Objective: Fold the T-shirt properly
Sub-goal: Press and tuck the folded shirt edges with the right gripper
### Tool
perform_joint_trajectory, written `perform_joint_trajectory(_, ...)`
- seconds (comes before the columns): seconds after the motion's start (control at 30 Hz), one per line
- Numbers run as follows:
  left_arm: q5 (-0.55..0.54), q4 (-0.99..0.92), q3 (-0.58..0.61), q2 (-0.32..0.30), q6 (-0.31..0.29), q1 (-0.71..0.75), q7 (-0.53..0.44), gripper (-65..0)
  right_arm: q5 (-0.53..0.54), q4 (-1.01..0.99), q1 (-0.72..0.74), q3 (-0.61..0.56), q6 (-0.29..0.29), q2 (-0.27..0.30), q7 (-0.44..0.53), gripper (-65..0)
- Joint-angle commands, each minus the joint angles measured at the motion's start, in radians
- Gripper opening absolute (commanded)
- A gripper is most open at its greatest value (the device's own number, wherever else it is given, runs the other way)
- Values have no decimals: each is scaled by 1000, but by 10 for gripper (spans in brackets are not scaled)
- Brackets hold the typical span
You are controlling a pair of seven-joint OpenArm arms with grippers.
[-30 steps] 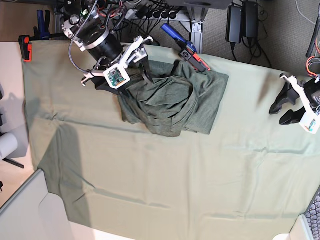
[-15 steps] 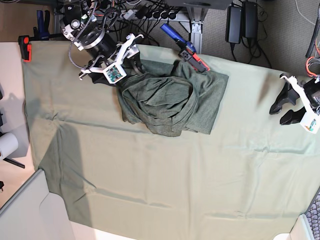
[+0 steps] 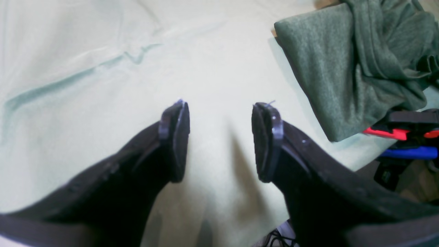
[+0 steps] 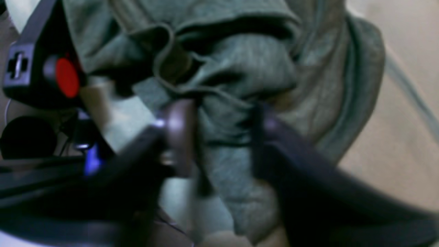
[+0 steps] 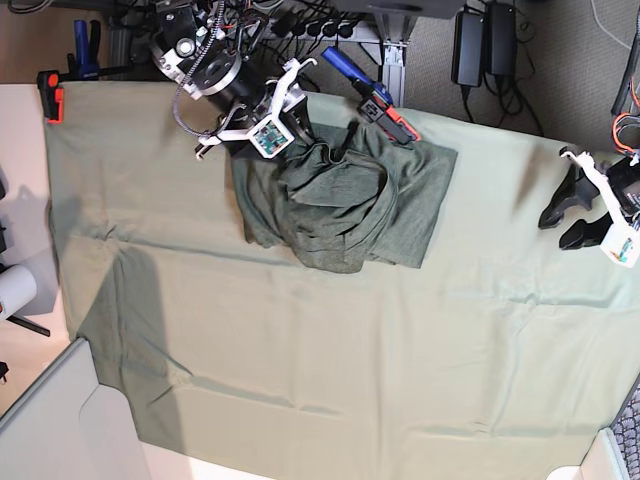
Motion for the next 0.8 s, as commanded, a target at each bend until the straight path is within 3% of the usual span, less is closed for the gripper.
perform_joint_trajectory(0.0, -21, 15, -8, -14, -13, -5, -25, -324, 5, 18, 2, 3, -3, 6, 30, -532)
perform_joint_trajectory(0.1, -21, 15, -8, -14, -13, -5, -24, -324, 6, 29, 2, 3, -3, -9, 34, -649)
perform_joint_trajectory(0.33, -21, 15, -8, -14, -13, -5, -24, -324, 81, 97, 17, 3, -3, -45, 33, -650)
perform_joint_trajectory(0.53, -20, 15, -8, -14, -13, -5, -24, -324, 166, 106, 76, -5, -2, -125, 29, -650)
perform_joint_trajectory(0.77, -20, 15, -8, -14, -13, -5, -24, -324, 146, 106, 101, -140, 1, -178, 14, -650)
